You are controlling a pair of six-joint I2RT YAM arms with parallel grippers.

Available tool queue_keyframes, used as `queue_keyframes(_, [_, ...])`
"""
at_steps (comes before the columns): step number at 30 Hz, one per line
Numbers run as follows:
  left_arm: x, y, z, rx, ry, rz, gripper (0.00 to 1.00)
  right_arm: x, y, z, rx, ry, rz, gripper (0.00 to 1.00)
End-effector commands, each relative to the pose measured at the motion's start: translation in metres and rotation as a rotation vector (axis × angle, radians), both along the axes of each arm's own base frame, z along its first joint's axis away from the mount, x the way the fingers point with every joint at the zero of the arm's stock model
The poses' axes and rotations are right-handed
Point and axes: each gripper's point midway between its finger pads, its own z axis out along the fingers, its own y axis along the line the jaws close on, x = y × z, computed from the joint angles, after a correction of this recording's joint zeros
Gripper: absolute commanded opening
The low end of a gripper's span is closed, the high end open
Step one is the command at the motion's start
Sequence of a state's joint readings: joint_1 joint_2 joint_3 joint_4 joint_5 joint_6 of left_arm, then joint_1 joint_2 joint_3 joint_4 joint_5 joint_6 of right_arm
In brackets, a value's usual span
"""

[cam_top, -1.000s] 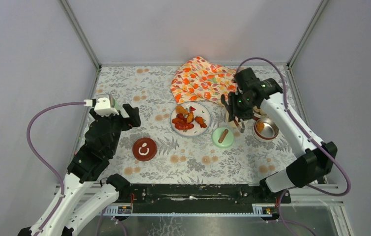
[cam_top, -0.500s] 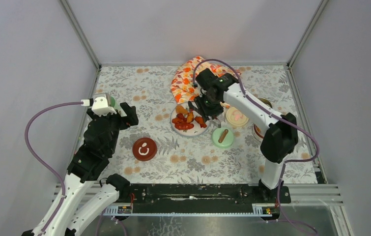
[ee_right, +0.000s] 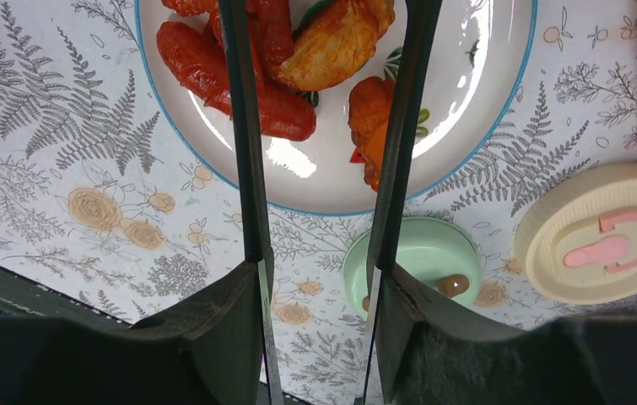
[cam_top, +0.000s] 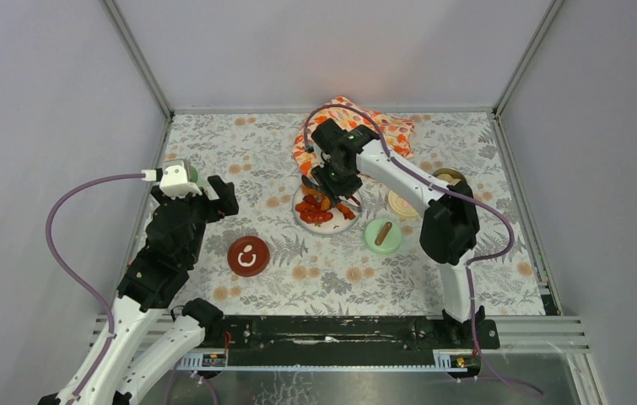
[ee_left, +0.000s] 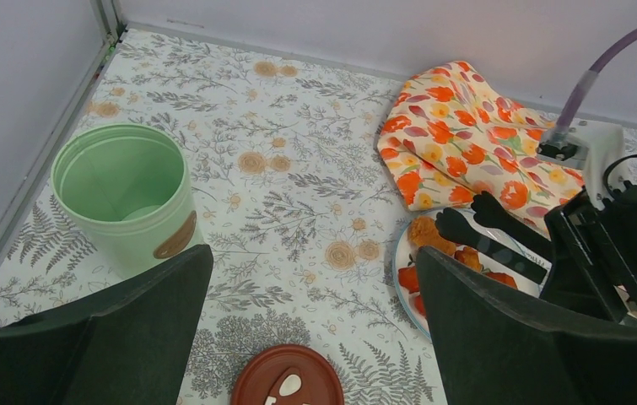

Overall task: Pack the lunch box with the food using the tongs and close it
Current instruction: Adjust the clamp on the plate.

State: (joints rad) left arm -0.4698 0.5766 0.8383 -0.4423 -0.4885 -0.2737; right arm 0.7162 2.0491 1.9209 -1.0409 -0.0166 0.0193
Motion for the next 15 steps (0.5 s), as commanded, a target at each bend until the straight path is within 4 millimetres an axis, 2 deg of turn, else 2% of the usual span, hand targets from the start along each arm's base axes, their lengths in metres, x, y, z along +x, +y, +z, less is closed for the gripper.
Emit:
queue_keyframes(1, [0.005, -0.002, 0.011, -0.025, -0.046, -0.003, 0.98, 0.014, 0.009, 0.006, 0.006, -0.048, 0.053, 0.52])
queue_keyframes(15, [0.004, -0.001, 0.012, -0.027, -0.05, -0.004, 0.98, 0.023, 0.021, -0.028, -0.019, -0.003, 0.073, 0.51])
